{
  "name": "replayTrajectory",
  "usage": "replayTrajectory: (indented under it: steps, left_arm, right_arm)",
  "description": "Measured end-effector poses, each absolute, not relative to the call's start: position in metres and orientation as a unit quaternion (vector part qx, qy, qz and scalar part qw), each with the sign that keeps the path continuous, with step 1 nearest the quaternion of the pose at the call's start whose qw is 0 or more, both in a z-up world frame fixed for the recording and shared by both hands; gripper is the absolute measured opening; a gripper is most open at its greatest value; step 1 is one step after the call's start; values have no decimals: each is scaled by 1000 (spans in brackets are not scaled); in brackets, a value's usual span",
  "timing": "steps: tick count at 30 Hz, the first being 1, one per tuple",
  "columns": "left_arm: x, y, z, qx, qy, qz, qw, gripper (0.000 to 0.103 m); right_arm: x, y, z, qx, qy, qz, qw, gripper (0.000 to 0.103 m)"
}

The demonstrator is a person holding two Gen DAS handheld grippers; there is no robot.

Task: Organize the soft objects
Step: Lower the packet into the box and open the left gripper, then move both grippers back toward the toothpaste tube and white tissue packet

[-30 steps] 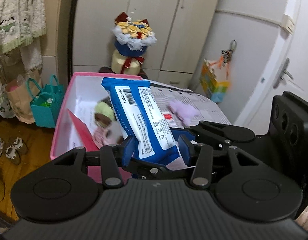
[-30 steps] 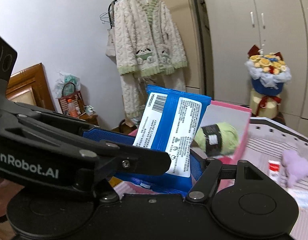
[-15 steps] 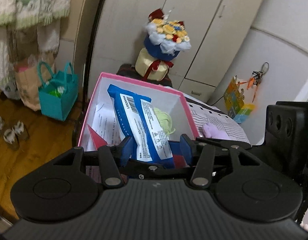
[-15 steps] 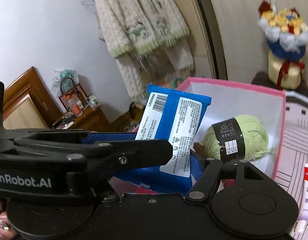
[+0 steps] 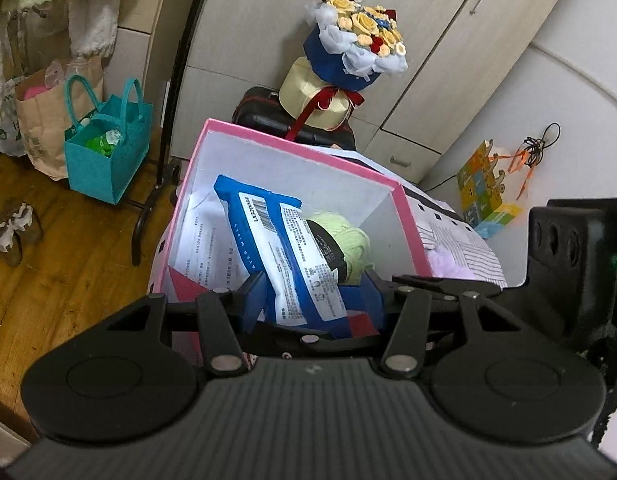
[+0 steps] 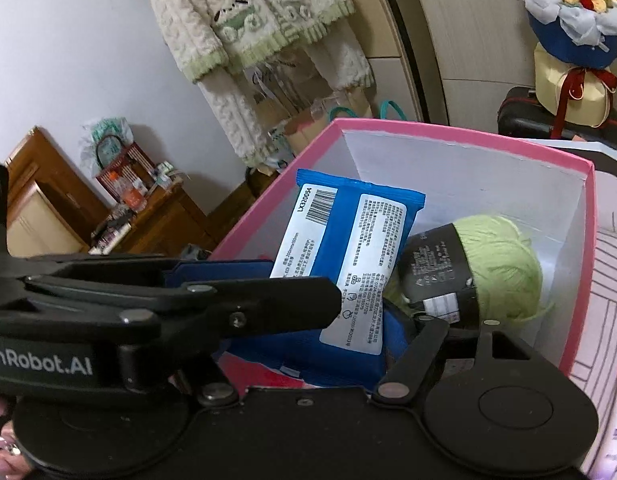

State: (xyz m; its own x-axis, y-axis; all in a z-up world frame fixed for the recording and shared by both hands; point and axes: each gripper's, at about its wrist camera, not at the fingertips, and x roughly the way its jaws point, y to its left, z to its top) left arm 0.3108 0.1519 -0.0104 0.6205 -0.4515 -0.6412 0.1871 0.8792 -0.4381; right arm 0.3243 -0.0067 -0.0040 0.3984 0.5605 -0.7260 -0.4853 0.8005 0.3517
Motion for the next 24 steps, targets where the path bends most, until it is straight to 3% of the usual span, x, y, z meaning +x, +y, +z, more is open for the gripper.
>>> replayTrajectory:
  steps: [4,24]
  left_arm:
    - [306,154,-10,-158,376,-157,899,54]
    - [197,125,47,-58,301,-203,930,54]
  right_arm:
    - [318,-13,-2,29,447,320,835,83]
    - [203,-79,58,-20,334,327,884,81]
